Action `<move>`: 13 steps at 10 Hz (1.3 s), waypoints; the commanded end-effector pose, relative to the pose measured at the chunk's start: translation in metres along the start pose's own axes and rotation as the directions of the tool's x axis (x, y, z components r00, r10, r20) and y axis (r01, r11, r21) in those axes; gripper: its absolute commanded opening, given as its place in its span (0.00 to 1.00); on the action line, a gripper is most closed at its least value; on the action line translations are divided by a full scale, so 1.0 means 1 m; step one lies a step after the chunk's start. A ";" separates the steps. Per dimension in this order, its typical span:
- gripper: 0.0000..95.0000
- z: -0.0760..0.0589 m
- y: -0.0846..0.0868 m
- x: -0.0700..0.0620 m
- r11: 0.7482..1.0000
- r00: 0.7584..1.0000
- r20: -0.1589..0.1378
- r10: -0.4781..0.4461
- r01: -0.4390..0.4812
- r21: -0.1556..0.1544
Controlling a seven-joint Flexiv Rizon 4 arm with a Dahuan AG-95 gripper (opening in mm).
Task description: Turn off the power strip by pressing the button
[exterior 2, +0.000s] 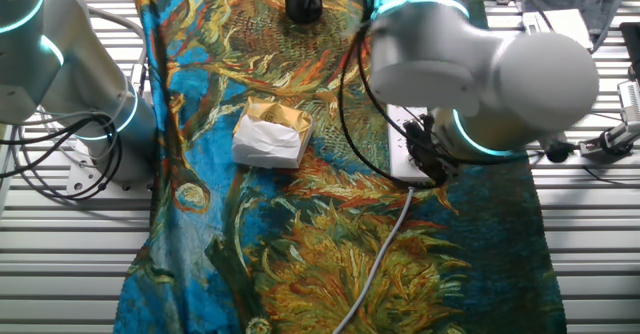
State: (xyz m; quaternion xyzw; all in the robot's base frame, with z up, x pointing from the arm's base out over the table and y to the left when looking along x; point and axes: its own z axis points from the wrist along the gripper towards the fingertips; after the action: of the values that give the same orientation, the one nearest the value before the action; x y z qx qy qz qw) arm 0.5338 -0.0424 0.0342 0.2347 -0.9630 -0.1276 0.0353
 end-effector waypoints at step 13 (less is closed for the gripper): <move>0.00 -0.095 0.065 -0.044 0.975 0.995 -0.083 0.052 -0.033 0.218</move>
State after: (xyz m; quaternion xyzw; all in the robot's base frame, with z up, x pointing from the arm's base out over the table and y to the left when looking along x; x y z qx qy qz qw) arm 0.5555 0.0112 0.1421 0.2199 -0.9743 -0.0059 0.0486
